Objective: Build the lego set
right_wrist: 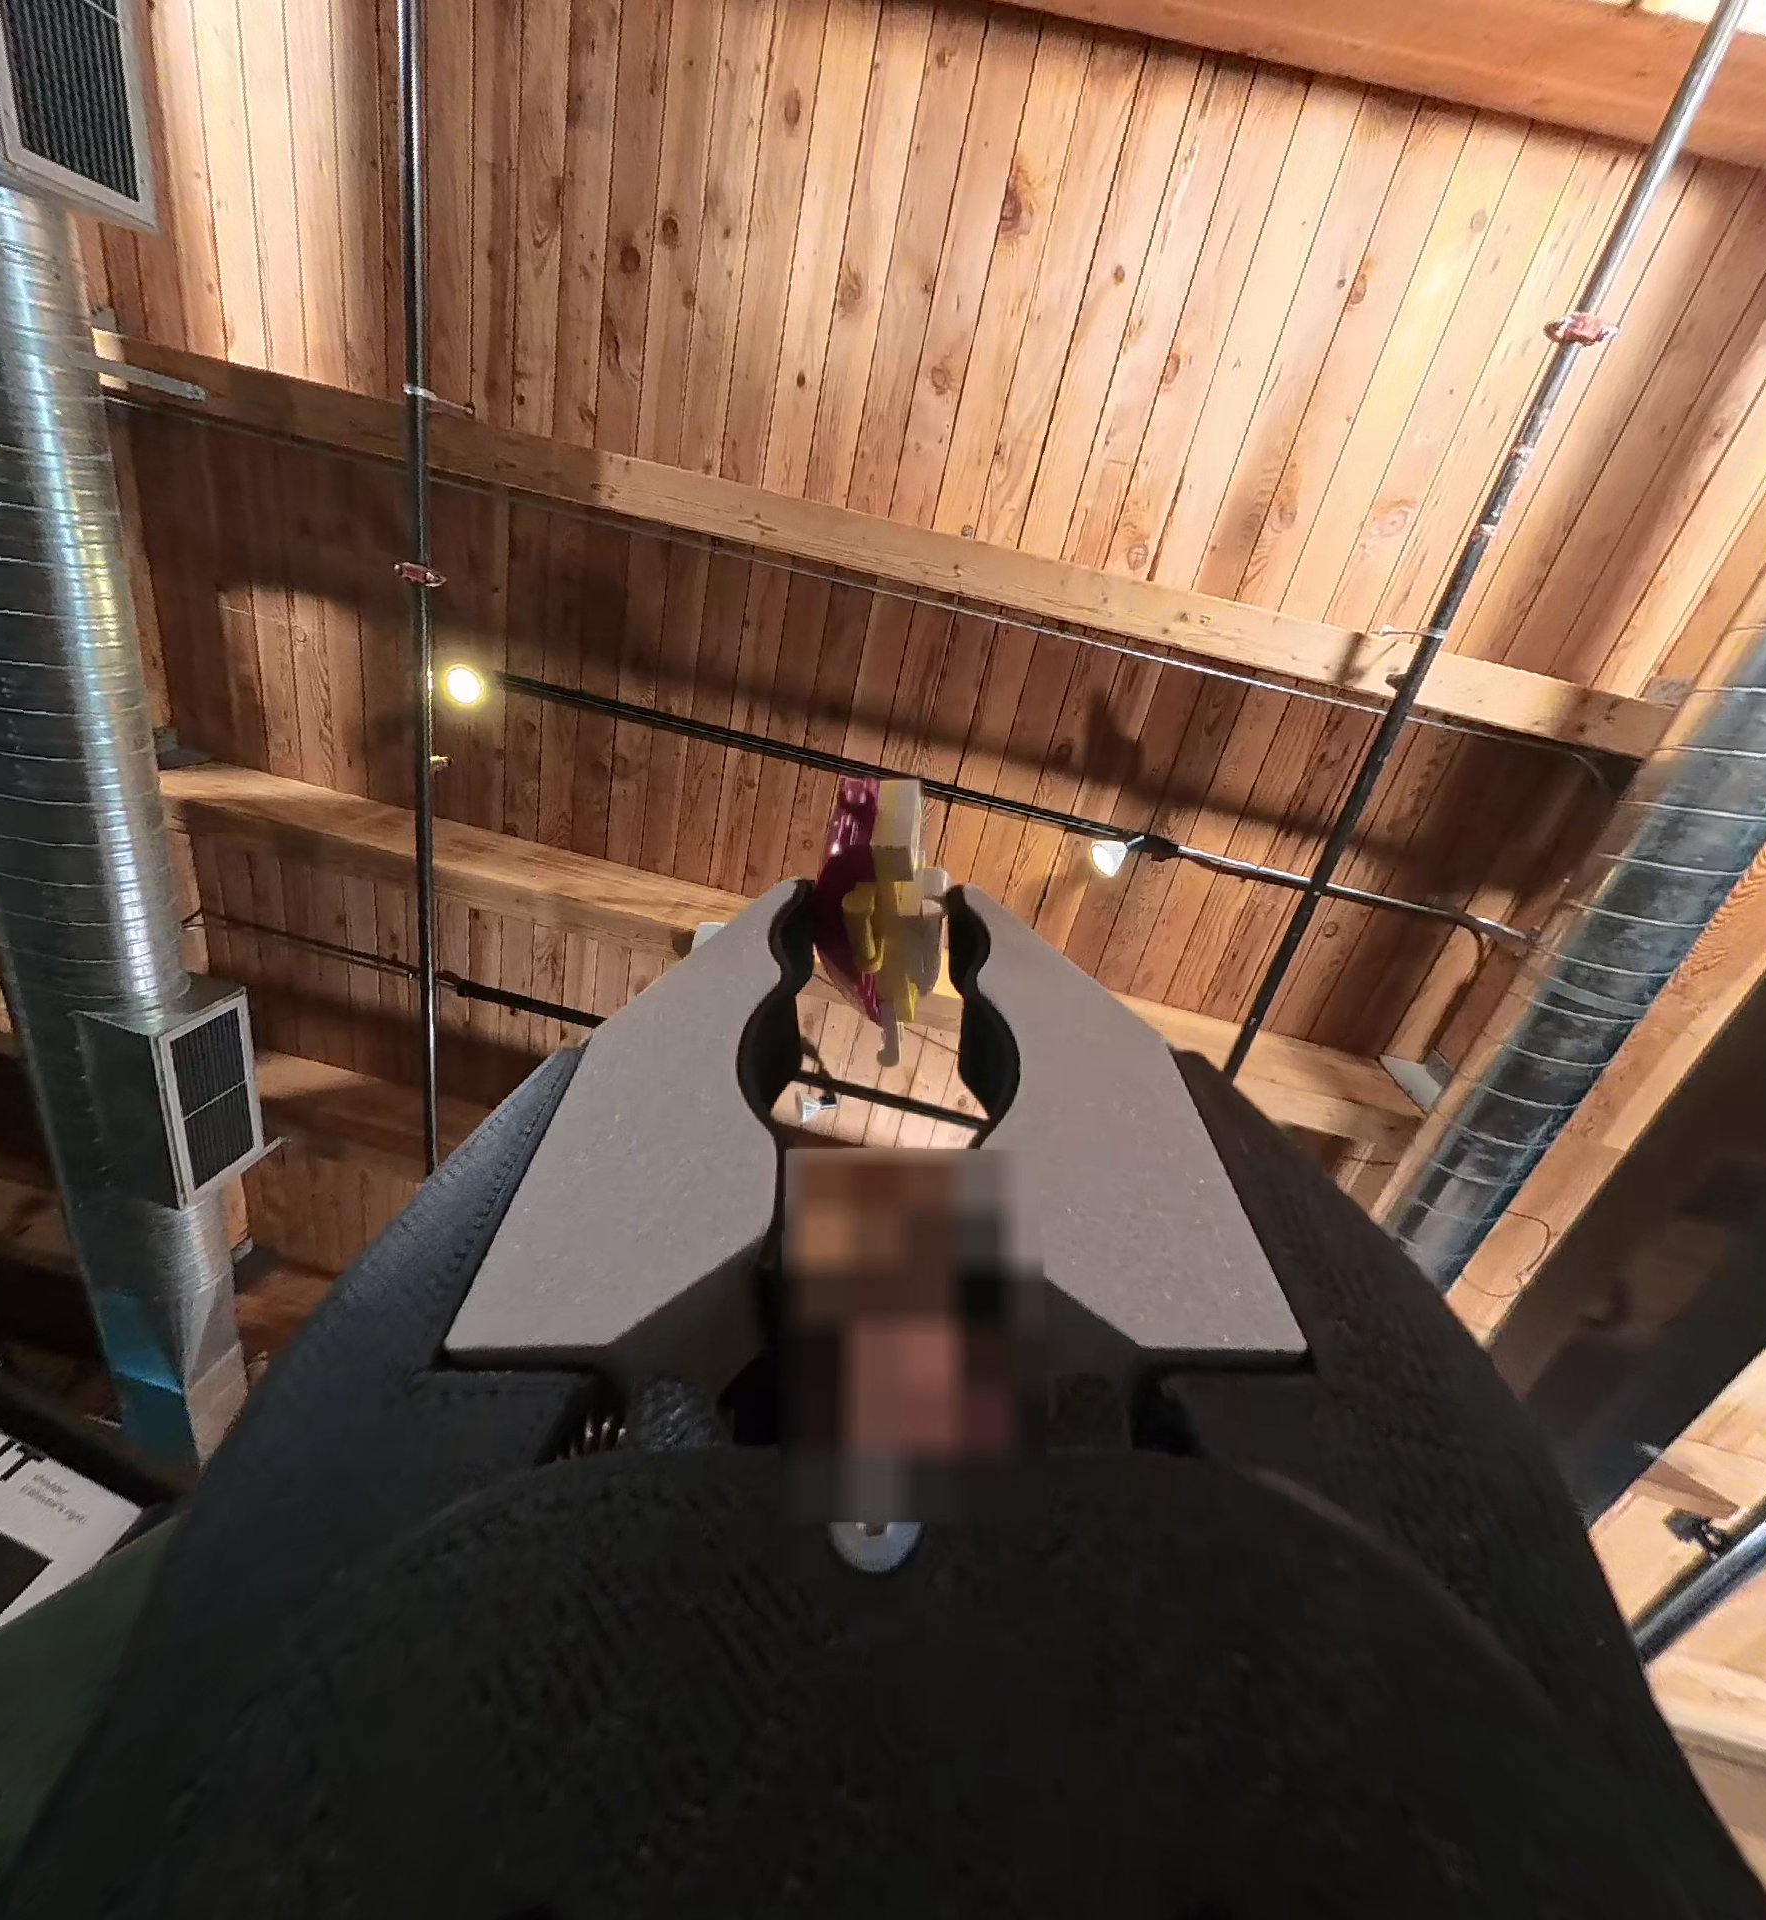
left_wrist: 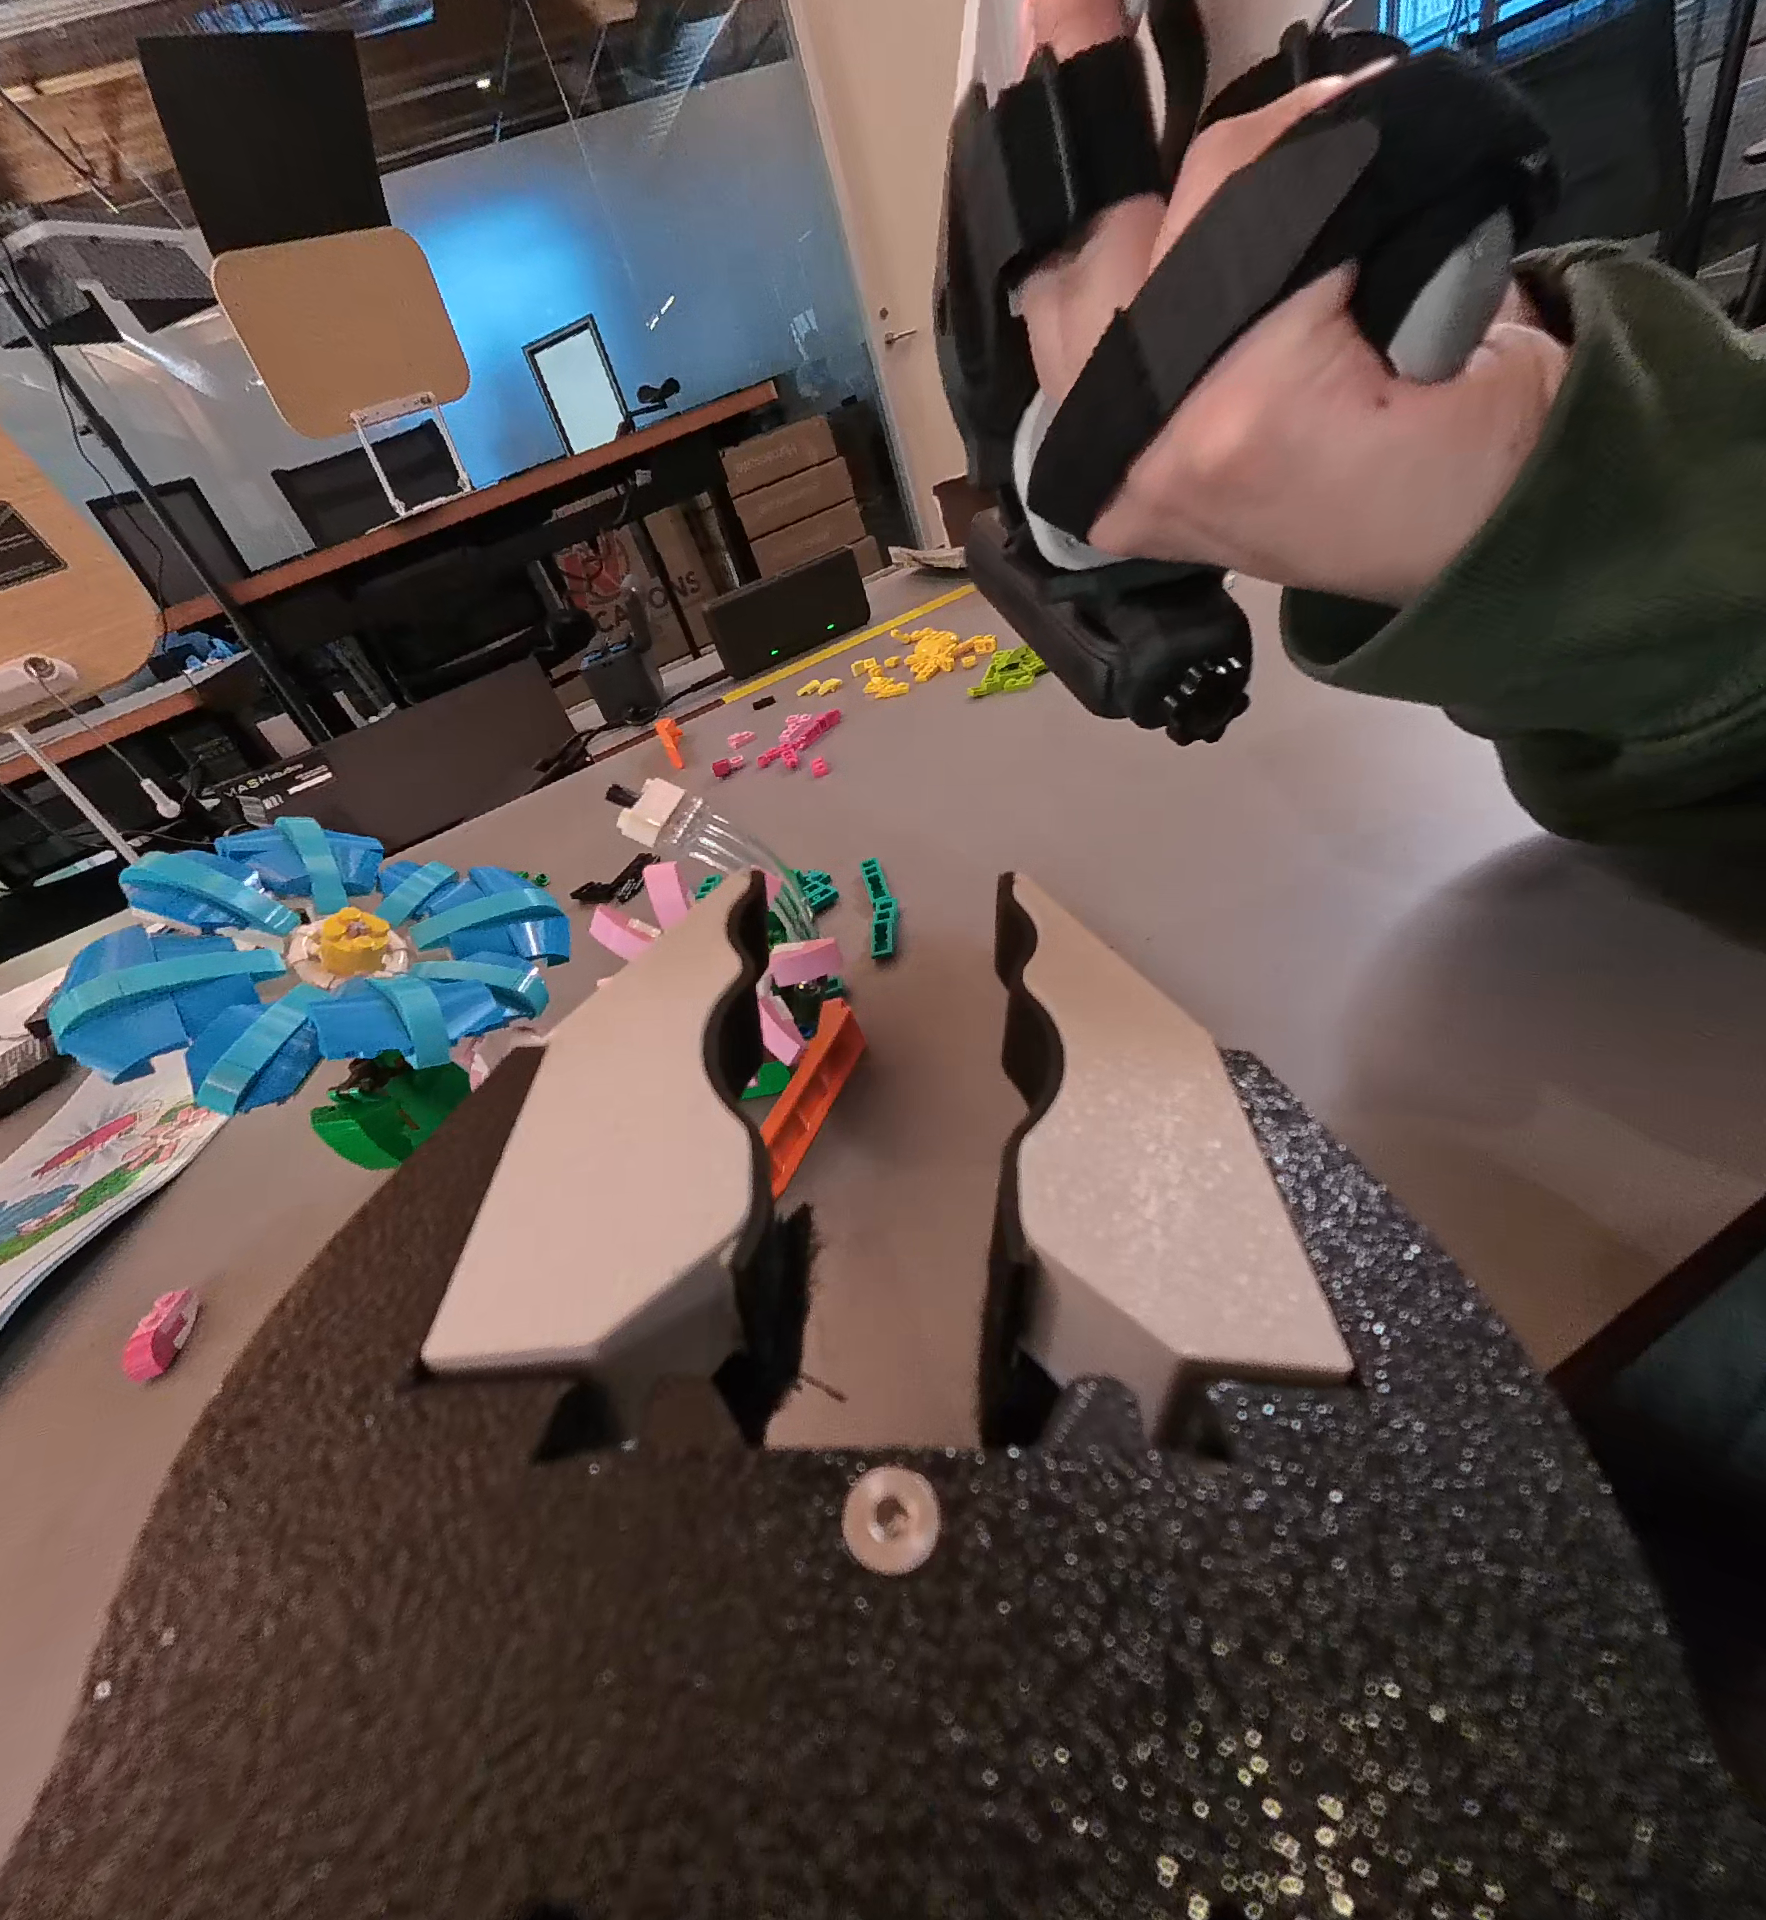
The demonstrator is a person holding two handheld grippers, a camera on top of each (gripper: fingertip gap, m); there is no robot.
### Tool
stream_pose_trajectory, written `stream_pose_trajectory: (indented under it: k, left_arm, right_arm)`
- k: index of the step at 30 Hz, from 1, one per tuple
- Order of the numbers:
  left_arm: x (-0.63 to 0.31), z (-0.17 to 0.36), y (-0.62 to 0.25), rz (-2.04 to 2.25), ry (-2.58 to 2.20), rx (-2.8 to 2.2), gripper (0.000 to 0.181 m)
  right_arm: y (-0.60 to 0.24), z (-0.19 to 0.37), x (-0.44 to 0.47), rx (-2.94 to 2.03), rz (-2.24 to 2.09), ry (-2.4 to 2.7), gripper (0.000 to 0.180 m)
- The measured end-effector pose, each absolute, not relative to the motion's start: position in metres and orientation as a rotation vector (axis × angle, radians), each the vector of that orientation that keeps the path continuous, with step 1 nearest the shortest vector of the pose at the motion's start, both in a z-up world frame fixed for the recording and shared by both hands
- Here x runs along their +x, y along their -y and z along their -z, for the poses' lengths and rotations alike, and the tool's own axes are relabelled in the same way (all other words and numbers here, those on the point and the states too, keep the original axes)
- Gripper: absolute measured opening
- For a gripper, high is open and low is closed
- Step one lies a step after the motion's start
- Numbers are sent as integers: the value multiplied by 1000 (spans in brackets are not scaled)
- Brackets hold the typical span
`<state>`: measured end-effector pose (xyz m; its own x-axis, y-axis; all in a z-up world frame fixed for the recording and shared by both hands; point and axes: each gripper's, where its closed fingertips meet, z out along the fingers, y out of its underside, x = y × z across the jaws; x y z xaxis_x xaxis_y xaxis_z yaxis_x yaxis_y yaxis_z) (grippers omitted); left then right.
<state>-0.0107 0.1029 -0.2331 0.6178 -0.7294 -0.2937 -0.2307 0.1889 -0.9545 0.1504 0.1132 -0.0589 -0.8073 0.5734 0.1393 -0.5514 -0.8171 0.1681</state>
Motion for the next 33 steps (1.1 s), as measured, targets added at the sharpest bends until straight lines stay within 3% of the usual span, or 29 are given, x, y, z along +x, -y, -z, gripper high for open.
stream_pose_trajectory:
  k: [15, 25, 33]
  left_arm:
    - [-11, 233, -103, 429, -893, -1377, 42]
    - [-19, 233, -110, 335, -861, -1376, 28]
    - [-17, 234, -110, 314, -876, -1373, 26]
  right_arm:
    - [-97, 56, 81, -216, -2586, 157, 23]
    - [-144, 123, -8, -1360, -1725, 663, 24]
    - [-179, 152, -20, -1603, -1500, 1202, 24]
